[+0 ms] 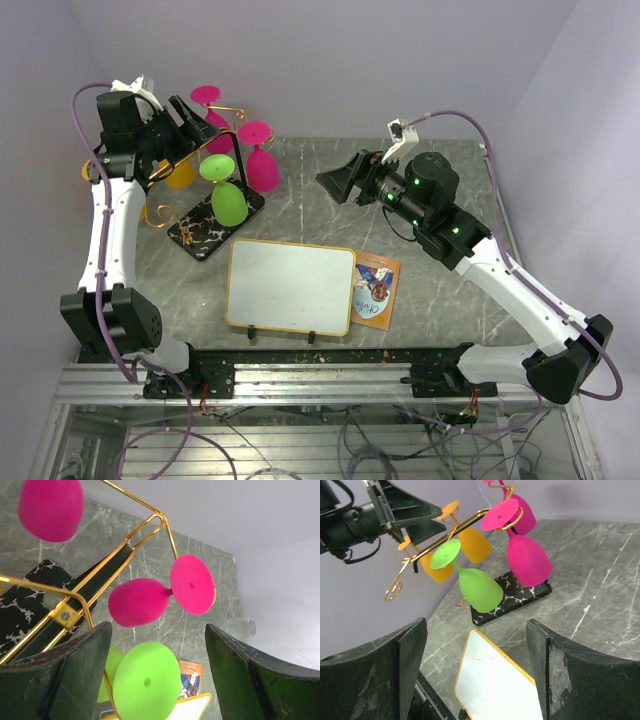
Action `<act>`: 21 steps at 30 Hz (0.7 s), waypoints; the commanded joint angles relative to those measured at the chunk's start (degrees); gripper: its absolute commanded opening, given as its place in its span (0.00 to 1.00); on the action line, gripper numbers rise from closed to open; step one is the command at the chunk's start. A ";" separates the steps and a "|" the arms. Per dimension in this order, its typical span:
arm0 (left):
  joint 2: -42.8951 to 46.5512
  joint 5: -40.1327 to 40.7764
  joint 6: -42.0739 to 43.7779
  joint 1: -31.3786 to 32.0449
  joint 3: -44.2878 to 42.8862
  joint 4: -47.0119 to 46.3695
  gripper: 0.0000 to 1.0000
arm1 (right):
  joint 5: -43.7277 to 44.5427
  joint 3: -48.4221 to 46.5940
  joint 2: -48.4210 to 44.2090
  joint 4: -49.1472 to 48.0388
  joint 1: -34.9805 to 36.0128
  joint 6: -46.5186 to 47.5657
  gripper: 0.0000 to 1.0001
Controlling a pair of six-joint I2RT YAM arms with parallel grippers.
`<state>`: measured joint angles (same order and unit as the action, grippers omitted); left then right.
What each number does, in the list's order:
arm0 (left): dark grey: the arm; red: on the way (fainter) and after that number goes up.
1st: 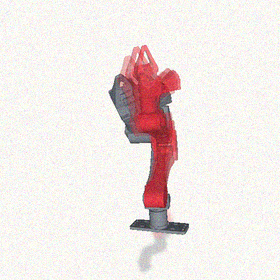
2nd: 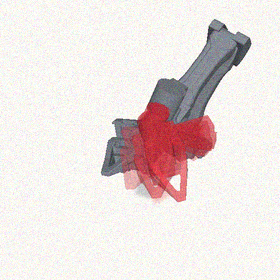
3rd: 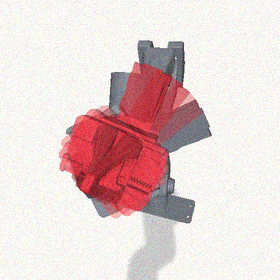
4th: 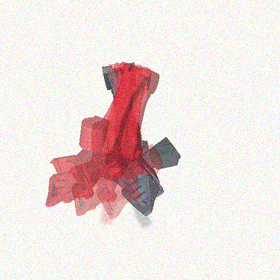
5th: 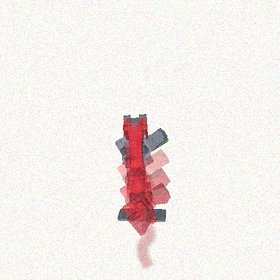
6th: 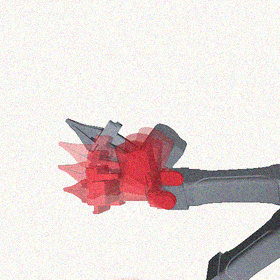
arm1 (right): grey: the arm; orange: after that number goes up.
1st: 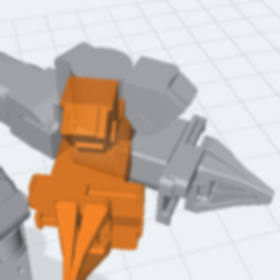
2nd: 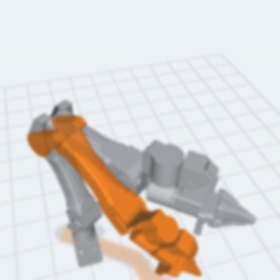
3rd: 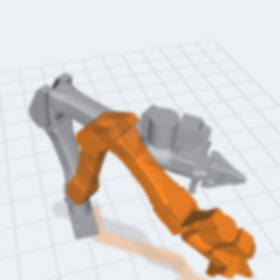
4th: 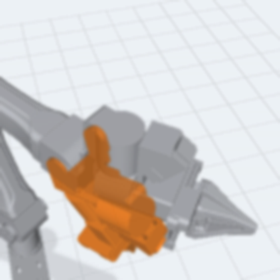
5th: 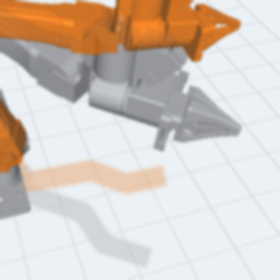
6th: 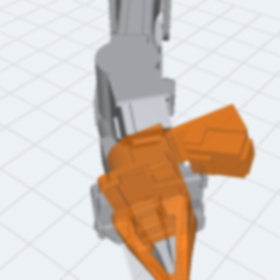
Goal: Take the wine glass off the wine glass rack
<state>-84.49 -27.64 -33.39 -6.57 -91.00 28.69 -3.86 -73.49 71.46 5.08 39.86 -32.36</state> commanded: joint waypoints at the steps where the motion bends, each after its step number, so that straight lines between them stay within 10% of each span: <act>1: -3.49 -8.26 3.86 -0.30 -3.97 -1.17 0.85 | -0.18 0.62 -1.98 -0.42 -0.07 1.51 0.79; 21: -3.13 -8.80 8.98 -0.08 -5.22 7.63 0.83 | -0.73 0.74 -2.39 -0.23 -0.08 2.05 0.79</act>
<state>-87.15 -35.40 -24.82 -6.55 -93.54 33.04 -4.43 -73.43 70.08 5.06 39.86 -30.96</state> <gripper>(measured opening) 0.826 0.793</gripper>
